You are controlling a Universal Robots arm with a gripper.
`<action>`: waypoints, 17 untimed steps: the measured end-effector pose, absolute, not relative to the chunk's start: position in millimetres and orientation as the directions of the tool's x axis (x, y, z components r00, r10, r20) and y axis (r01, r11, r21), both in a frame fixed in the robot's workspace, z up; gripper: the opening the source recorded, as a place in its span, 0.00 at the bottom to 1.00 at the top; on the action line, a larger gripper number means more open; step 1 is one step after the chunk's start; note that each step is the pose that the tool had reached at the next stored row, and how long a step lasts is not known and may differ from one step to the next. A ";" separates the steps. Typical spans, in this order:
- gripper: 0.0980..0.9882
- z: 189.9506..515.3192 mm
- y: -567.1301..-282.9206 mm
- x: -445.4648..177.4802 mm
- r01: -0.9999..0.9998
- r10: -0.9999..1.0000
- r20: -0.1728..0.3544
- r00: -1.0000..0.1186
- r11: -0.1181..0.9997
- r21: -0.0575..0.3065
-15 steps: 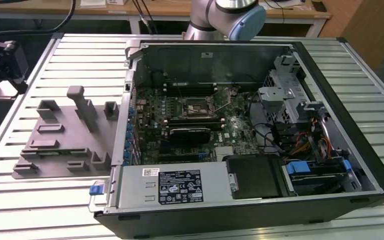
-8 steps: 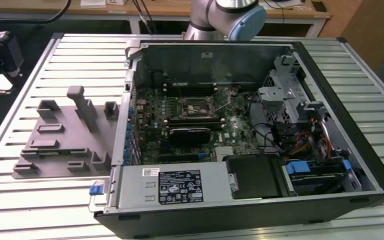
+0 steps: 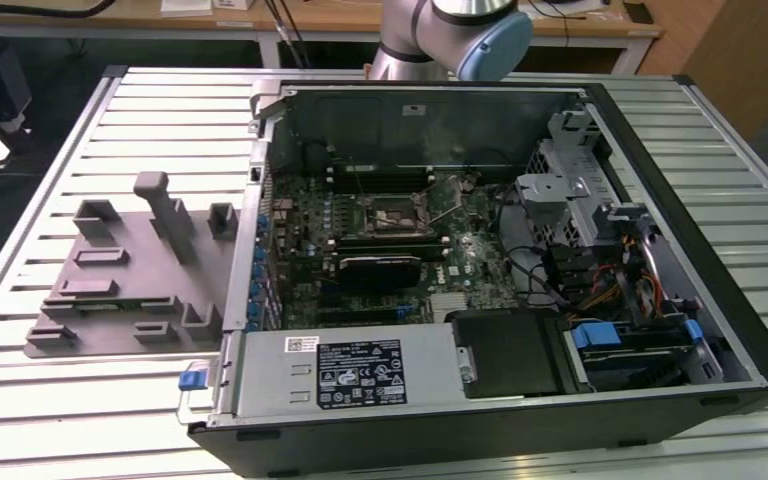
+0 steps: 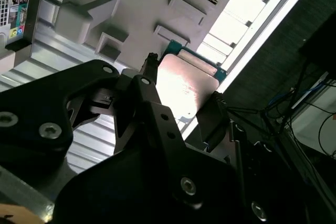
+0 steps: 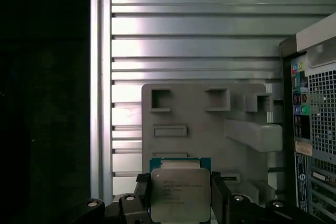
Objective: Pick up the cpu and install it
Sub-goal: 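Pick up the cpu and move it towards the insertion slot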
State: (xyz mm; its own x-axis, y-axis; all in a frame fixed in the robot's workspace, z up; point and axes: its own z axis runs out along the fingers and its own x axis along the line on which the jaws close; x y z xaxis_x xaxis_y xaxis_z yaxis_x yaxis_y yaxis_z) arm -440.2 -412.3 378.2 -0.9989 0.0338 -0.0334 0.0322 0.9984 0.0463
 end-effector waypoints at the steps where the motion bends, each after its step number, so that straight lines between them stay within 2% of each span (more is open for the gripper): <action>1: 0.50 381.0 -412.3 -440.2 0.032 0.034 -0.033 -0.999 0.998 0.046; 17: 0.50 426.9 -412.3 -440.2 0.032 0.034 -0.034 -0.999 0.998 0.046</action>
State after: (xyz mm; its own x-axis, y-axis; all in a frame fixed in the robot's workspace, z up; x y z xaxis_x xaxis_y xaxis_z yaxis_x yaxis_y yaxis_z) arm -440.2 -412.3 426.9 -0.9988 0.0338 -0.0341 0.0322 0.9984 0.0462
